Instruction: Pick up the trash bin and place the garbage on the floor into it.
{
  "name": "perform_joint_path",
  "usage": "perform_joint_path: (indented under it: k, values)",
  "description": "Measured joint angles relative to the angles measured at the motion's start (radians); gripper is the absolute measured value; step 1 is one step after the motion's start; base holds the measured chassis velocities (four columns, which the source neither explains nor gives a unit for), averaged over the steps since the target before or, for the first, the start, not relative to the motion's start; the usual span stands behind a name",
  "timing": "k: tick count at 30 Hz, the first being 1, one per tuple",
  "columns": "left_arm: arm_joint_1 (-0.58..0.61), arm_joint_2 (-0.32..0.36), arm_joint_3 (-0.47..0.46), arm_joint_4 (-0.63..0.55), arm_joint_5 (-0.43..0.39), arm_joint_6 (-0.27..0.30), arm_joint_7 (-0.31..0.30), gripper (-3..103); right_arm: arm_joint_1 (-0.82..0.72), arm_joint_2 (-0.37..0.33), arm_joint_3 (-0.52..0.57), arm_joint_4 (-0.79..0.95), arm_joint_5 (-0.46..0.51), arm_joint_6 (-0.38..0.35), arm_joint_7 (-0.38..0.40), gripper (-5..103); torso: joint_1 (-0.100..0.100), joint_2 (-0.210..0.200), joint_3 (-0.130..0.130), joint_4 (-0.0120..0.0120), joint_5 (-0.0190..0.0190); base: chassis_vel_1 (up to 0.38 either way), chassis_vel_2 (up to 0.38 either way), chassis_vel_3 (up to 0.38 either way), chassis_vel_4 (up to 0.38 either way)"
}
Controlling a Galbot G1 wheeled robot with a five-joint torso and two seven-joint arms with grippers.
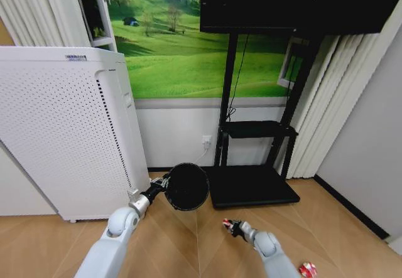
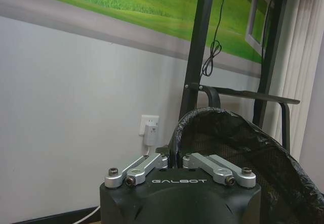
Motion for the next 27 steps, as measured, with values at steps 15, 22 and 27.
perform_joint_path:
  k: [15, 22, 27]
  values:
    - [0.020, 0.009, -0.021, 0.019, 0.007, 0.000, -0.025, 7, -0.063, -0.014, 0.113, 0.058, 0.603, 0.199, 0.495, 24, 0.000, 0.000, 0.000, 0.0001, -0.0003, 0.000, 0.000, 0.000, 0.000]
    - [0.016, 0.018, -0.005, 0.028, -0.001, 0.000, -0.011, 7, -0.132, -0.089, 0.056, 0.143, 0.695, 0.377, 0.271, 24, 0.000, 0.000, 0.000, 0.0002, -0.0001, 0.000, 0.000, 0.000, 0.000]
    - [0.014, 0.011, 0.006, 0.052, -0.010, -0.002, 0.002, 7, -0.213, -0.144, 0.034, 0.262, 0.710, 0.395, 0.209, 24, 0.000, 0.000, 0.000, 0.0000, 0.0002, 0.000, 0.000, 0.000, 0.000]
